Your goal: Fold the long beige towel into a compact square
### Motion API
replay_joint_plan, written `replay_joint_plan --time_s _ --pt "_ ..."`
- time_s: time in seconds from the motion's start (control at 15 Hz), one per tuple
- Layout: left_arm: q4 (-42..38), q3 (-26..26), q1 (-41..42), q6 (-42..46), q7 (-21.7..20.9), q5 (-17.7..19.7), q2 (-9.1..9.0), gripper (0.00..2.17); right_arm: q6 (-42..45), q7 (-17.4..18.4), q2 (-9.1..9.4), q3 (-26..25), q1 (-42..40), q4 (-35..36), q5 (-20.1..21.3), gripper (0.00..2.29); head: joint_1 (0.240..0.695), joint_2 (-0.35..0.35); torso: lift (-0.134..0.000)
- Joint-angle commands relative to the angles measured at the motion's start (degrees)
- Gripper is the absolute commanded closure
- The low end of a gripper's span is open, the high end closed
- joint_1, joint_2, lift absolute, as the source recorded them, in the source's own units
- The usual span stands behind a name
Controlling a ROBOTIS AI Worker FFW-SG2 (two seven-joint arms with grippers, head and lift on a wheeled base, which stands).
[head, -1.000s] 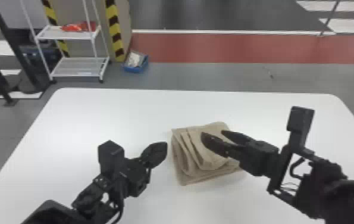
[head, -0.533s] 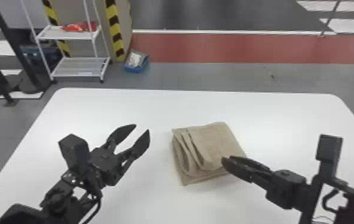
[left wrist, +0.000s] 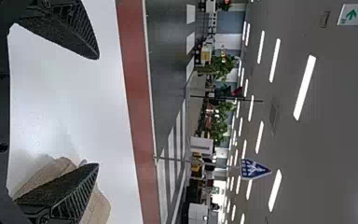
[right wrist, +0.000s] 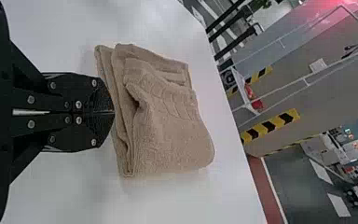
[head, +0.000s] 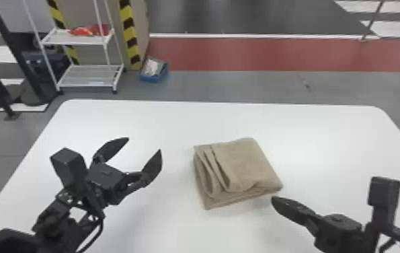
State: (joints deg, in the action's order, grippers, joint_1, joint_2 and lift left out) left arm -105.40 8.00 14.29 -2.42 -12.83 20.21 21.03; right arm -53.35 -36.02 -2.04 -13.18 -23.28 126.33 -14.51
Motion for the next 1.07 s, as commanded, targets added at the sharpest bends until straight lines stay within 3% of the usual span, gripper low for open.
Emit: replay_joint_plan --time_s 0.0,0.47,0.8,1.0 --pt "0.0 -0.1 -0.1 0.4 0.0 0.2 0.32 0.04 0.1 0.3 0.28 1.1 2.1 -3.0 3.4 1.77 0.695 -0.005 -0.124" --pt "0.1 -0.5 0.3 0.7 -0.3 0.7 0.24 0.04 1.4 4.4 0.28 3.2 13.4 -14.3 6.8 1.77 0.695 -0.01 -0.124" --pt "0.5 -1.3 0.3 1.2 -0.8 1.6 0.85 0.04 -2.2 6.4 0.02 5.8 28.6 -27.0 8.4 1.77 0.695 -0.006 -0.124" --pt "1.6 -1.3 0.1 2.5 -0.8 1.9 0.94 0.04 0.0 5.8 0.02 6.7 31.7 -31.9 8.1 1.77 0.695 0.012 -0.124"
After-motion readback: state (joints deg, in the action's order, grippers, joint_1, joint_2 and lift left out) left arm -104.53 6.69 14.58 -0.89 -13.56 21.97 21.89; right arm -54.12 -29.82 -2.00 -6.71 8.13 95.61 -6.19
